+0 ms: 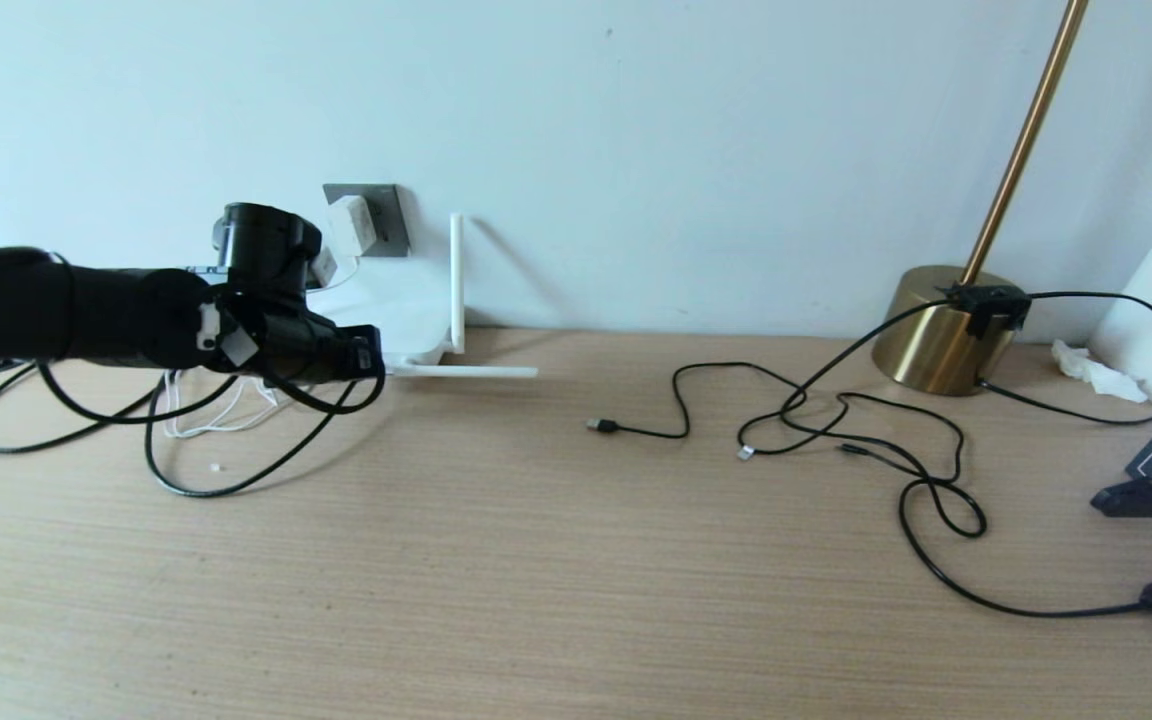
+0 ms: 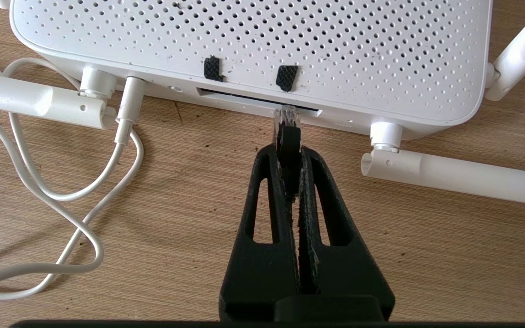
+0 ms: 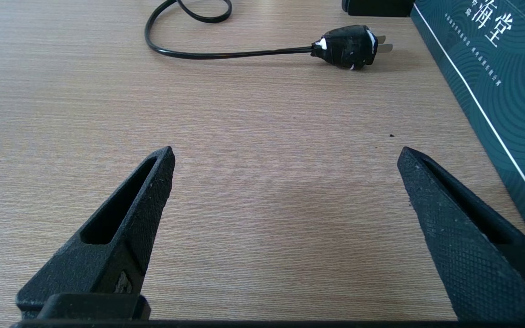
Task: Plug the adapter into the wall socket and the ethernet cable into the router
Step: Align cable and router interface
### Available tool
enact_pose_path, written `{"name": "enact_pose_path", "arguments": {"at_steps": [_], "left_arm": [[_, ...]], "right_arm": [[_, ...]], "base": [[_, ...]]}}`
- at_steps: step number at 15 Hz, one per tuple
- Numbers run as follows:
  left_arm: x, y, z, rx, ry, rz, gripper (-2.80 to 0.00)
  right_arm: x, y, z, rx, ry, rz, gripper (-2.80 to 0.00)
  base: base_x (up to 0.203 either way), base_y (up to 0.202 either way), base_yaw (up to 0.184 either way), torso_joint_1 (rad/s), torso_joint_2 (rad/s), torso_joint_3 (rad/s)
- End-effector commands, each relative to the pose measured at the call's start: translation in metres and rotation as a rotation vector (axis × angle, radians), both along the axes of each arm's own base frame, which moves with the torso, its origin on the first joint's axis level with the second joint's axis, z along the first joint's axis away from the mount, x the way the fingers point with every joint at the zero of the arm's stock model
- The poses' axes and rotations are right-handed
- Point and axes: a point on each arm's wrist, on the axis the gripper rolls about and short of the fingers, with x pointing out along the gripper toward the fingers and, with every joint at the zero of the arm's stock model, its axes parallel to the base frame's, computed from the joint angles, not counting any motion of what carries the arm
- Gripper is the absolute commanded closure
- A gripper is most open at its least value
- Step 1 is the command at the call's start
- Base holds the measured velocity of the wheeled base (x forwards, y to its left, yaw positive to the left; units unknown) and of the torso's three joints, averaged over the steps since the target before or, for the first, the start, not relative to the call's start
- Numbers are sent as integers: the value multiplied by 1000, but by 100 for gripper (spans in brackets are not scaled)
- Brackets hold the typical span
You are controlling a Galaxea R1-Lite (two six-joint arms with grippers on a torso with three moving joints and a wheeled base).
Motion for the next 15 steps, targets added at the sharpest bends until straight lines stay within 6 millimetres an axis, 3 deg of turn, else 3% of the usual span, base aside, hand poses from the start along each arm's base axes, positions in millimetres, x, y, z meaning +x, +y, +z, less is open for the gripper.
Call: {"name": "enact_pose_path", "arguments": {"at_steps": [1,15], "left_arm": [[0,0,-1,0,2,2,0],[1,8,-2,5,8,22,0]], "right_arm": [[0,0,0,0,1,1,-280],[0,0,0,0,1,1,-280]], "base": [[0,0,0,0,0,0],[0,0,0,0,0,0]]}}
